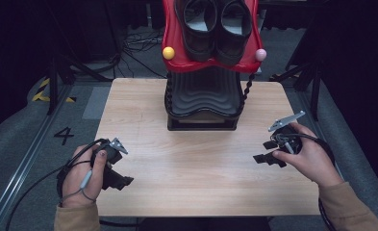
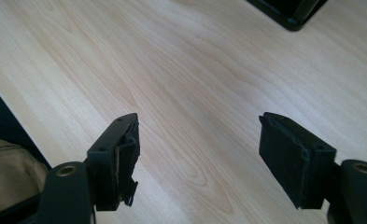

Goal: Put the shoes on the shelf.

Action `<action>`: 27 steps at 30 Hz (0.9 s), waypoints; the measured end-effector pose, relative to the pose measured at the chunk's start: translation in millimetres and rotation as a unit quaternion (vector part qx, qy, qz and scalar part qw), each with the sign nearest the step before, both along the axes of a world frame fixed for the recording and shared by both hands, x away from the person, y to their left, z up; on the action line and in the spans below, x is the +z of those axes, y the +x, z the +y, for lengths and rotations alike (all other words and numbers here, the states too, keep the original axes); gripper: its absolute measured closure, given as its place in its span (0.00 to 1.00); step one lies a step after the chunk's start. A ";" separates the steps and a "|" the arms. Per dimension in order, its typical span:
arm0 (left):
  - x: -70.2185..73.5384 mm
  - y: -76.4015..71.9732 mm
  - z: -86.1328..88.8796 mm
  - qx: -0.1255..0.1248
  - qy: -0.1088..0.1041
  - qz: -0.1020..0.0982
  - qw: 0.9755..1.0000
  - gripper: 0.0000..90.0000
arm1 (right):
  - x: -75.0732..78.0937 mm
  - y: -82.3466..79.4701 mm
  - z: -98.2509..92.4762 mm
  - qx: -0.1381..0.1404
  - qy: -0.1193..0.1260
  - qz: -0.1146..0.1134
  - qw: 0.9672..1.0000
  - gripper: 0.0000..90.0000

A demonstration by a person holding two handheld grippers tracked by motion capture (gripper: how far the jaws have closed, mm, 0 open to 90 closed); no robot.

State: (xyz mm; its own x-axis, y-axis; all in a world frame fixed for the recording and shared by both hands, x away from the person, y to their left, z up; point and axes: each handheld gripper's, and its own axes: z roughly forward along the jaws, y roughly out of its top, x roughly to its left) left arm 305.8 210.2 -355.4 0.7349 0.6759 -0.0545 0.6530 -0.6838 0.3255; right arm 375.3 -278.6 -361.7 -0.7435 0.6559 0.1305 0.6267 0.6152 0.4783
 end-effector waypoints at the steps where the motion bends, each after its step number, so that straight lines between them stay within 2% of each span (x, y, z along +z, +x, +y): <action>1: -0.8 0.4 -0.5 -0.001 -0.001 0.001 1.000 0.20 | -4.5 0.4 -0.3 -0.001 -0.001 0.003 1.000 0.31; 3: -1.8 0.7 -0.3 -0.003 -0.002 0.002 1.000 0.20 | -13.7 0.5 -1.4 0.002 0.005 0.022 1.000 0.29; 6: -4.1 1.4 1.0 -0.009 0.002 0.000 1.000 0.20 | -26.5 -1.1 -3.2 0.004 0.017 0.024 1.000 0.28; 8: -7.2 3.3 1.9 -0.004 -0.001 0.003 1.000 0.20 | -34.1 -1.7 -4.6 0.003 0.019 0.031 0.999 0.28; 10: -9.1 4.6 1.7 0.001 0.000 0.004 1.000 0.21 | -40.8 -1.1 -6.2 -0.008 0.013 0.034 0.999 0.28; 11: -9.7 4.8 1.2 0.004 0.001 0.007 1.000 0.21 | -43.2 -0.3 -6.3 -0.003 0.001 0.034 0.999 0.27; 12: -10.4 5.5 1.1 0.002 0.003 0.008 1.000 0.21 | -44.1 0.4 -7.2 0.004 -0.006 0.033 0.999 0.27; 15: -11.1 5.9 0.8 0.005 0.010 0.012 1.000 0.20 | -46.5 1.2 -9.7 -0.003 -0.001 0.027 1.000 0.27; 23: -12.4 5.1 -2.5 0.001 0.008 0.014 1.000 0.20 | -58.8 0.8 -13.0 -0.011 -0.014 0.040 0.999 0.27; 27: -12.2 5.1 -2.5 0.002 0.006 0.008 1.000 0.20 | -62.3 2.1 -12.5 -0.014 -0.013 0.040 0.999 0.26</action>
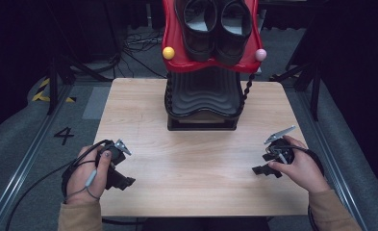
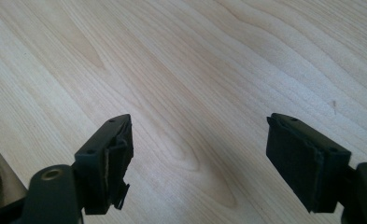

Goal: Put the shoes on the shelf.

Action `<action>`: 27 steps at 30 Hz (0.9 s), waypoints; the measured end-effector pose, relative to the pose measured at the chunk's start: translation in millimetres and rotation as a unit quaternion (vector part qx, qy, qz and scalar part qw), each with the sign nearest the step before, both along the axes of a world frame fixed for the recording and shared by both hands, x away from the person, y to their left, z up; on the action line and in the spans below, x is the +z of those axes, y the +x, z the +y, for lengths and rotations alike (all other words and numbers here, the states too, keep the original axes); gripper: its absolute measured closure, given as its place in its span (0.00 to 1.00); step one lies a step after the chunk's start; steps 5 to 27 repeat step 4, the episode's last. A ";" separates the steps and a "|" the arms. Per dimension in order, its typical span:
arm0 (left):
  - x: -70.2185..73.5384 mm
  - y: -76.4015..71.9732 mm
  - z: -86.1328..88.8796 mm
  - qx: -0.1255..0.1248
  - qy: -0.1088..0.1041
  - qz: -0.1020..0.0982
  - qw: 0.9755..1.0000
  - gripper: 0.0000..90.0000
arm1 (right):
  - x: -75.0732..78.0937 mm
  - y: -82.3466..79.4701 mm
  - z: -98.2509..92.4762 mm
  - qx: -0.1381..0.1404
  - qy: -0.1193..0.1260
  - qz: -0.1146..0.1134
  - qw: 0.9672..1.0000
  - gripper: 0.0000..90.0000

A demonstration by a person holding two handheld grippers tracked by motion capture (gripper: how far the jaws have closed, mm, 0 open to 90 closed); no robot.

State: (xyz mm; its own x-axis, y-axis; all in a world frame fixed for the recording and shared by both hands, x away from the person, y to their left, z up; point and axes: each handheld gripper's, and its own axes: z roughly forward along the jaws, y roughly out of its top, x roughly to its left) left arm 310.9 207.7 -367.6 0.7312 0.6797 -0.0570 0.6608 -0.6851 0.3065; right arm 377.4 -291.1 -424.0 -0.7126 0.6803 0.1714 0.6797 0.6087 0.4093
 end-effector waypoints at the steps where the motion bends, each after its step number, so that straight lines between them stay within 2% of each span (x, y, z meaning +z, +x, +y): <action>1: 0.1 -0.1 0.2 0.003 0.000 0.000 1.000 0.20 | -0.8 0.1 0.1 -0.002 0.001 0.002 1.000 0.26; 3: 0.2 0.6 0.9 0.009 0.004 -0.006 1.000 0.19 | -3.0 0.5 -0.2 -0.009 -0.005 0.001 1.000 0.27; 27: 0.2 0.6 0.9 0.009 0.004 -0.006 1.000 0.19 | -3.0 0.5 -0.2 -0.009 -0.005 0.001 1.000 0.27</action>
